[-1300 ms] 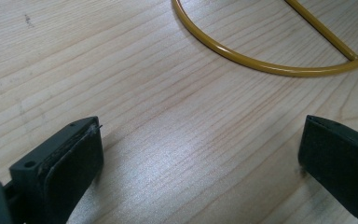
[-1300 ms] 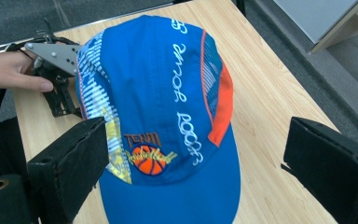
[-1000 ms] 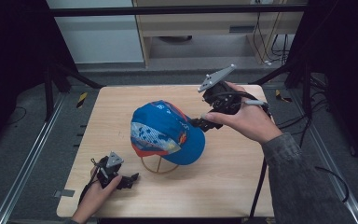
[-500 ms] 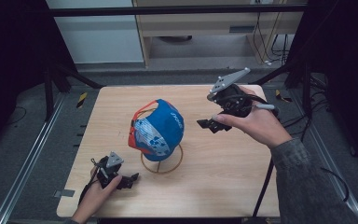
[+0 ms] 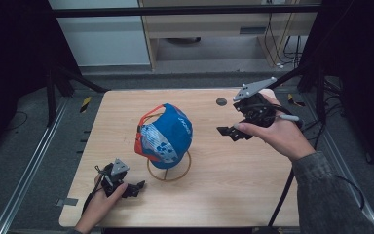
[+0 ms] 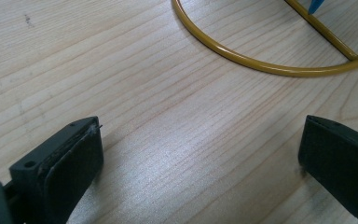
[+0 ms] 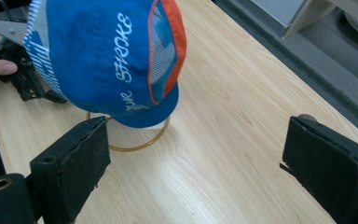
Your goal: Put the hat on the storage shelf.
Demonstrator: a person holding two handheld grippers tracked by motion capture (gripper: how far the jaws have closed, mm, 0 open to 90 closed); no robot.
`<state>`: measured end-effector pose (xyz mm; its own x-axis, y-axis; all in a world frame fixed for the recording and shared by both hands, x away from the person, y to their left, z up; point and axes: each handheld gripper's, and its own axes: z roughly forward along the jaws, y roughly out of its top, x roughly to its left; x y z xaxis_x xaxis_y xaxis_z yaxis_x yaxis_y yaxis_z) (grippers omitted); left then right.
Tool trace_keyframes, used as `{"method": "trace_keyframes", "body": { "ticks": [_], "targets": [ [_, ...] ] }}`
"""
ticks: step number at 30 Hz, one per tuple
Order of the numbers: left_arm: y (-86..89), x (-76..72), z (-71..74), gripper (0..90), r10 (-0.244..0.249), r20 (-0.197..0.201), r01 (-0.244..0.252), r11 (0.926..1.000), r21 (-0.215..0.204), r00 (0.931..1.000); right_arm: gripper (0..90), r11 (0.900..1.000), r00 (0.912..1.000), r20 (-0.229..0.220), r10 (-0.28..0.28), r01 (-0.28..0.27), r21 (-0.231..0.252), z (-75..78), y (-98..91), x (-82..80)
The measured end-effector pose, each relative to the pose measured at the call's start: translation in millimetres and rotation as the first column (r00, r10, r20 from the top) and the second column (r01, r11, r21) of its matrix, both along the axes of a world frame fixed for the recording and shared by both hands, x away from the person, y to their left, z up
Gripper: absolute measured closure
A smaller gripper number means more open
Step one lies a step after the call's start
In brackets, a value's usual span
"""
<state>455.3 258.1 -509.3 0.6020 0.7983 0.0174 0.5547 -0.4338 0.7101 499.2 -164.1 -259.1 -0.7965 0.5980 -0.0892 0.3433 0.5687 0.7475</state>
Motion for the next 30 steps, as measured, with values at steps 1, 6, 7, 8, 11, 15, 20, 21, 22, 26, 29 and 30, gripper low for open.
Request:
{"method": "trace_keyframes", "body": {
  "ticks": [1,6,7,8,11,15,20,21,22,26,29,30],
  "targets": [
    [0.1,0.1,0.0,0.0,-0.001,0.001,0.001,1.0,0.002,1.0,7.9,1.0,1.0,0.003,-0.006,0.006,-0.001,-1.2,-1.8,-0.3],
    [0.1,0.1,0.0,0.0,-0.001,0.001,0.001,1.0,0.002,1.0,8.0,0.9989,0.9989,0.011,-0.046,0.046,0.009,-14.4,-15.1,-2.9],
    [0.1,0.1,0.0,0.0,-0.001,0.001,0.001,1.0,0.002,1.0,8.1,0.9981,0.9981,0.009,-0.061,0.06,0.014,-20.5,-19.9,-3.7],
    [0.1,0.1,0.0,0.0,-0.001,0.001,0.001,1.0,0.002,1.0,8.2,0.9974,0.9975,0.007,-0.07,0.07,0.018,-25.2,-23.7,-4.4],
    [0.0,0.0,0.0,0.0,-0.001,0.001,0.001,1.0,0.001,1.0,8.3,0.9959,0.9962,0.003,-0.087,0.087,0.024,-33.1,-30.1,-5.5],
    [0.0,0.0,0.0,0.0,-0.001,0.001,0.001,1.0,0.002,1.0,9.1,0.9885,0.9901,-0.002,-0.141,0.14,0.056,-51.3,-47.1,-8.2],
    [0.1,0.0,0.0,0.0,-0.001,0.002,0.001,1.0,0.002,1.0,9.2,0.9783,0.9813,0.001,-0.193,0.192,0.078,-72.5,-62.9,-10.8],
    [0.1,0.0,0.0,0.0,-0.001,0.002,0.001,1.0,0.002,1.0,9.1,0.9766,0.98,0.0,-0.199,0.198,0.083,-75.0,-64.7,-11.3],
    [0.0,-0.1,0.0,0.0,-0.001,0.002,0.001,1.0,0.002,1.0,9.1,0.9743,0.978,0.003,-0.209,0.208,0.087,-78.4,-66.8,-12.0],
    [0.0,-0.3,0.1,0.0,0.0,0.002,0.0,1.0,0.003,1.0,8.5,0.9666,0.9725,0.012,-0.233,0.23,0.113,-88.4,-73.0,-13.7],
    [-0.1,-0.4,0.0,0.0,0.002,0.004,-0.002,1.0,0.003,1.0,7.6,0.9602,0.9673,0.016,-0.253,0.249,0.126,-100.5,-78.3,-15.3],
    [-0.2,-0.4,0.0,0.0,0.002,0.003,-0.002,1.0,0.001,1.0,7.4,0.9564,0.965,0.007,-0.262,0.259,0.136,-108.2,-80.9,-16.0]
  ]
}}
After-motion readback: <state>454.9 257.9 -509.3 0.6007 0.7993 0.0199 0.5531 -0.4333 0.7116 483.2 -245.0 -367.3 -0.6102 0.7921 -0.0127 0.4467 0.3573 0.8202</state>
